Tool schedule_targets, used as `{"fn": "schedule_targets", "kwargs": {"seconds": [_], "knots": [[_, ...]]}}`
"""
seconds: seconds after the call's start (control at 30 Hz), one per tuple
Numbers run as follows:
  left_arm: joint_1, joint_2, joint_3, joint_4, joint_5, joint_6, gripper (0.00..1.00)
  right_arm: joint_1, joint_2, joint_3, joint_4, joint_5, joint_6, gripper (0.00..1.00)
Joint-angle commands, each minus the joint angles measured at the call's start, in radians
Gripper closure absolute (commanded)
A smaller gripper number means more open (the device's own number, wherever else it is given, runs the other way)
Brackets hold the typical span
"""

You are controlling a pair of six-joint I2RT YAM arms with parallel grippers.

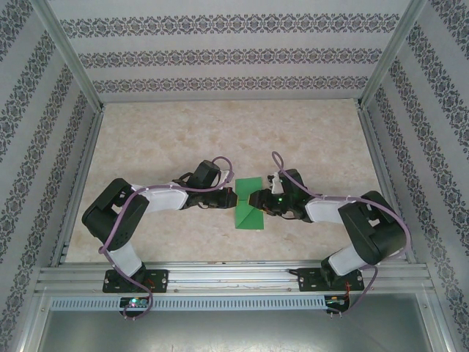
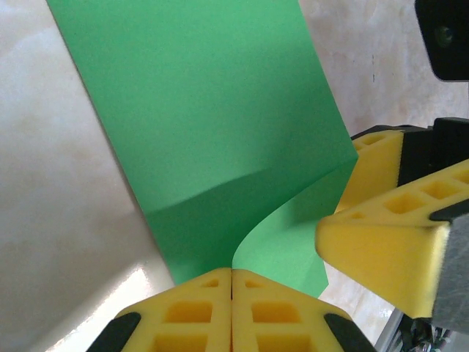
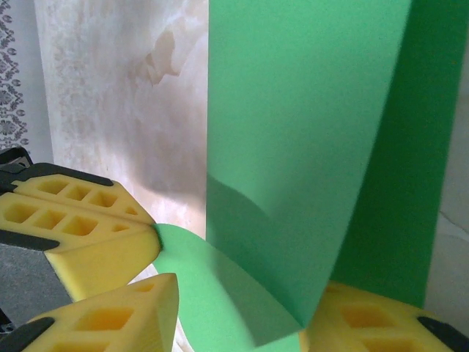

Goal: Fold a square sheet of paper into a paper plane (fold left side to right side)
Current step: Turn over the paper at the center of the table.

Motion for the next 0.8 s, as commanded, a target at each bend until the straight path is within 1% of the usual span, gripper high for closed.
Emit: {"fn": "schedule_targets", "kwargs": {"seconds": [0.0,0.13,0.27,0.33,0.47,0.53,0.57,0.7,0.77], "knots": [[-0.009,-0.009,-0.009,0.031,-0.009,-0.003,0.92,0.017,0.026,0.032,0.052,-0.003,0.006,0.58],[-0.009,-0.01,-0.01,0.033,-0.012,-0.006,0.9,0.022,0.044,0.033,0.061,-0.007,0.005,0.65],[-0.009,-0.03,-0.014,0.033,-0.025,-0.009,0.79,0.022,0.053,0.032,0.063,-0.003,-0.001,0.74],[-0.007,-0.052,-0.017,0.028,-0.034,-0.008,0.76,0.021,0.052,0.034,0.063,-0.005,-0.008,0.8],[-0.002,-0.128,-0.03,0.001,-0.061,0.008,0.64,0.016,0.028,0.041,0.061,-0.006,-0.03,0.93],[0.004,-0.176,-0.045,-0.003,-0.078,0.009,0.61,0.01,0.007,0.045,0.061,-0.01,-0.049,0.99],[0.008,-0.206,-0.056,-0.001,-0.086,0.01,0.6,0.005,-0.008,0.046,0.061,-0.011,-0.059,1.0],[0.024,-0.334,-0.106,0.022,-0.12,0.009,0.57,-0.018,-0.082,0.048,0.064,-0.028,-0.108,1.0],[0.034,-0.41,-0.139,0.046,-0.14,0.003,0.53,-0.039,-0.135,0.046,0.067,-0.04,-0.136,1.0]]}}
